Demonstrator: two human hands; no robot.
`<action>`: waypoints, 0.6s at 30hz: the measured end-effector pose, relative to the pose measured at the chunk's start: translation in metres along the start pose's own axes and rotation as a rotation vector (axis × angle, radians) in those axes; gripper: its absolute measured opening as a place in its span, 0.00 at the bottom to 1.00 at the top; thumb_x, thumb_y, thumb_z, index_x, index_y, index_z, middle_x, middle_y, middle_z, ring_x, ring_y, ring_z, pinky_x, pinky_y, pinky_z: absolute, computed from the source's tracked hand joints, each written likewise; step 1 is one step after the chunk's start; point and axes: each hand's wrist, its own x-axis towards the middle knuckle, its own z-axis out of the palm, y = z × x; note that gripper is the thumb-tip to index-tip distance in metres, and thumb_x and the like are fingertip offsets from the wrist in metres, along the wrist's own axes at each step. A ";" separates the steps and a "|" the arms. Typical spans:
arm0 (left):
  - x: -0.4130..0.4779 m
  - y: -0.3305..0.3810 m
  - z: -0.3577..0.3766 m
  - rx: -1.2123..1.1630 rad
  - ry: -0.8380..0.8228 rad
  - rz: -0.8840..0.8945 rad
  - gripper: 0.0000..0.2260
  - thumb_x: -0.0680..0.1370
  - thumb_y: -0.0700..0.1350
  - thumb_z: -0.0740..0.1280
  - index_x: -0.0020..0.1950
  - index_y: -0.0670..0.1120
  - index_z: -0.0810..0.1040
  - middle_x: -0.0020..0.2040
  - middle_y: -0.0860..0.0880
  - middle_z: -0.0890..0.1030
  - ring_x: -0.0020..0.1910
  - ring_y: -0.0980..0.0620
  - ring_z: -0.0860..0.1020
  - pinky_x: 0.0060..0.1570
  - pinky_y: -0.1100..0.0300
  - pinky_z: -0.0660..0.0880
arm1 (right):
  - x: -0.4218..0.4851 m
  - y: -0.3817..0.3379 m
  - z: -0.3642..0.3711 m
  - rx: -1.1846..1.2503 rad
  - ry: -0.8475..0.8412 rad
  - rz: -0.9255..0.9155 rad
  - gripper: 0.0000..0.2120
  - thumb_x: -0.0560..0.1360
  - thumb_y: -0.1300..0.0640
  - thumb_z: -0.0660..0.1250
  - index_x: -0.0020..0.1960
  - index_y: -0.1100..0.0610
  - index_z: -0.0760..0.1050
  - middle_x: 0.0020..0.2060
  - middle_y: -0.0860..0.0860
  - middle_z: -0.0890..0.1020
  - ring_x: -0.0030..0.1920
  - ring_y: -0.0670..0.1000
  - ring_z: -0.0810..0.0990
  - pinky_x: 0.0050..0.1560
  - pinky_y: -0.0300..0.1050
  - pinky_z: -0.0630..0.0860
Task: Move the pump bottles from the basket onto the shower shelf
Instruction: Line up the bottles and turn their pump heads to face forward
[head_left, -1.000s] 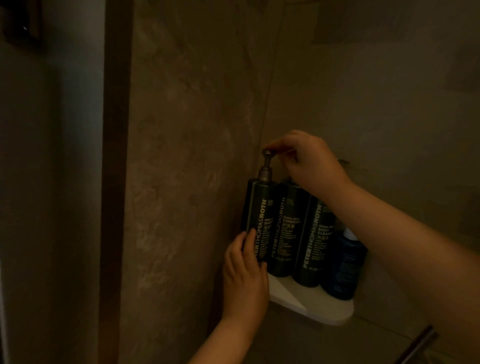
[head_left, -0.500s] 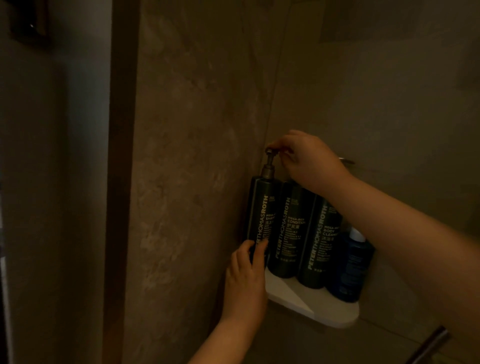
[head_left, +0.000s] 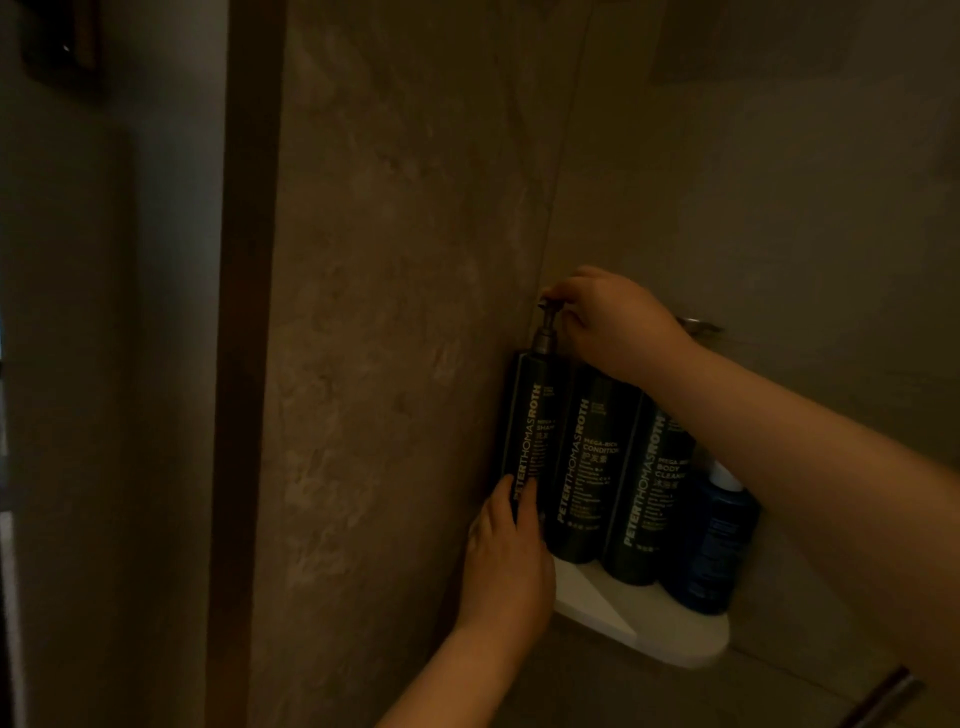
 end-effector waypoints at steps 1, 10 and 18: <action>0.001 0.000 0.001 -0.001 -0.002 -0.002 0.27 0.82 0.46 0.54 0.77 0.50 0.44 0.77 0.46 0.44 0.75 0.48 0.50 0.72 0.54 0.56 | 0.001 0.000 0.000 -0.007 -0.008 0.001 0.17 0.74 0.65 0.58 0.60 0.59 0.77 0.52 0.58 0.77 0.52 0.60 0.77 0.44 0.44 0.68; 0.002 0.003 -0.003 -0.023 -0.025 -0.021 0.28 0.81 0.50 0.55 0.77 0.50 0.45 0.77 0.46 0.43 0.74 0.48 0.53 0.71 0.54 0.57 | 0.004 0.002 -0.004 -0.013 -0.043 0.000 0.21 0.72 0.67 0.58 0.63 0.59 0.75 0.56 0.58 0.77 0.57 0.60 0.75 0.53 0.49 0.73; -0.002 0.000 -0.011 -0.005 -0.011 -0.007 0.28 0.81 0.50 0.55 0.77 0.50 0.46 0.77 0.49 0.45 0.75 0.50 0.52 0.72 0.56 0.52 | 0.005 0.021 -0.019 -0.049 -0.025 0.042 0.20 0.75 0.60 0.61 0.67 0.59 0.71 0.62 0.60 0.73 0.63 0.61 0.70 0.62 0.51 0.69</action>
